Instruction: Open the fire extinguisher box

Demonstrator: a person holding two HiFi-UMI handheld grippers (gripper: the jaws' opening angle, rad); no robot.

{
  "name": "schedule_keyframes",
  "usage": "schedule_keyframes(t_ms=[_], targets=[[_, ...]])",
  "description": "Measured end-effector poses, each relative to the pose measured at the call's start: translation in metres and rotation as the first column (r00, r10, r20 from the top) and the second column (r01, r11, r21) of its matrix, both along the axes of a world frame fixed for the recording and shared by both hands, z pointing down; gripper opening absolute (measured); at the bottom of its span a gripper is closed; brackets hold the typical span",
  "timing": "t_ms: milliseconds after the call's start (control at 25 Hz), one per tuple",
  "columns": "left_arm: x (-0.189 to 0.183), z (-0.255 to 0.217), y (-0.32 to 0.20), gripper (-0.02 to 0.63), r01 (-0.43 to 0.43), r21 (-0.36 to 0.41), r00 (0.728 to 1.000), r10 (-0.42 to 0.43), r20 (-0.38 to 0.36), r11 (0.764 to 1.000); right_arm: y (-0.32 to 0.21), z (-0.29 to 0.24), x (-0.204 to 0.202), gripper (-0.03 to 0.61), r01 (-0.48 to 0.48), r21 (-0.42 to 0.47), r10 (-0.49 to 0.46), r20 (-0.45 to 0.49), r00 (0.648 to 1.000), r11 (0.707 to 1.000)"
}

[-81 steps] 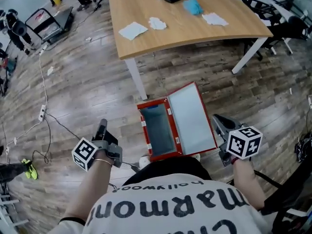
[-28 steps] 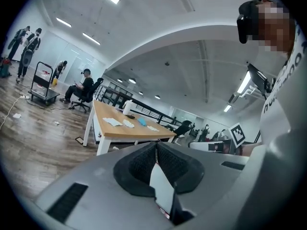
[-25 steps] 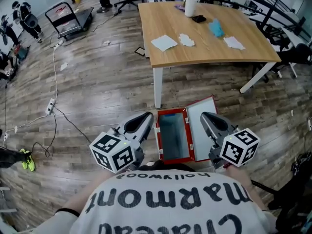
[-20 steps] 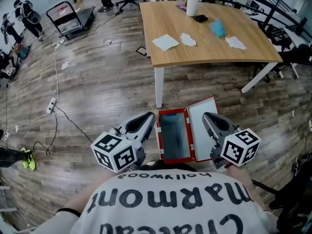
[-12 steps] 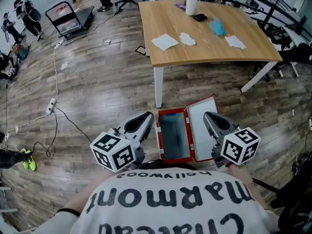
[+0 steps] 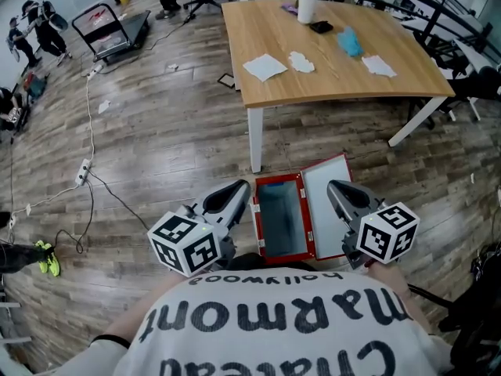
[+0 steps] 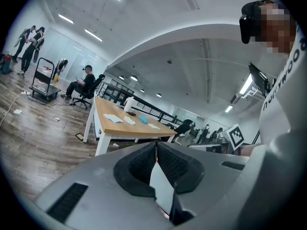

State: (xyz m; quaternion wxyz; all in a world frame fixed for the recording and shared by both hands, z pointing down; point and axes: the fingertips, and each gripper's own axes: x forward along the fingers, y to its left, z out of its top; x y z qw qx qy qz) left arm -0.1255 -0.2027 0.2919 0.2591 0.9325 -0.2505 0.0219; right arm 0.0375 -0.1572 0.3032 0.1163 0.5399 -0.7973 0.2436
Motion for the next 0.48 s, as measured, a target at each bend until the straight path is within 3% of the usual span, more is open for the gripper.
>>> schedule_keyframes(t_ms=[480], targets=[[0.0008, 0.0024, -0.0014, 0.017, -0.002, -0.008, 1.000, 0.002, -0.002, 1.000, -0.0015, 0.0045, -0.0002, 0.011, -0.001, -0.009, 0.001, 0.005, 1.000, 1.000]])
